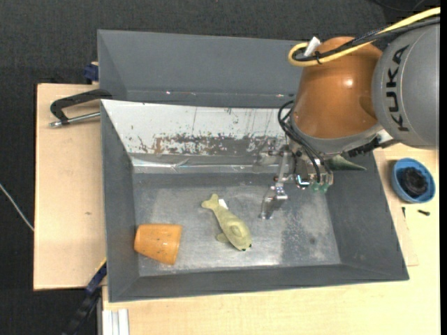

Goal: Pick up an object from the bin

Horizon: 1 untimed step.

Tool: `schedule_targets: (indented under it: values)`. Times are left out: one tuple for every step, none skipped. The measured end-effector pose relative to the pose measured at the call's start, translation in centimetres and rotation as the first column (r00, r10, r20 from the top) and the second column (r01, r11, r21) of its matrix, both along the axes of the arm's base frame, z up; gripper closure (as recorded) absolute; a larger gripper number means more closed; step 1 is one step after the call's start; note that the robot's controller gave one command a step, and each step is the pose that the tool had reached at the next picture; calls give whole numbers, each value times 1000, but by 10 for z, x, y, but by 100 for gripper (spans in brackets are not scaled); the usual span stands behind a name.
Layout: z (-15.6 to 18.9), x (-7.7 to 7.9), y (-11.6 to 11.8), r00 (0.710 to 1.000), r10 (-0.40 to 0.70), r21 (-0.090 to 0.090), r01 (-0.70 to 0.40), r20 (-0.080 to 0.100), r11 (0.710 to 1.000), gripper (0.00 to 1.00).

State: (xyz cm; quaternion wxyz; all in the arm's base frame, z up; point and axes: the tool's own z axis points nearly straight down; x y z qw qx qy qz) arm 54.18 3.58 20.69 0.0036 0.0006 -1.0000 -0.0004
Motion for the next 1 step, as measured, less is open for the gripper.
schedule_targets:
  values:
    - [-137, -12, 56, 998, -57, 4, 57, 9, 998, 0]
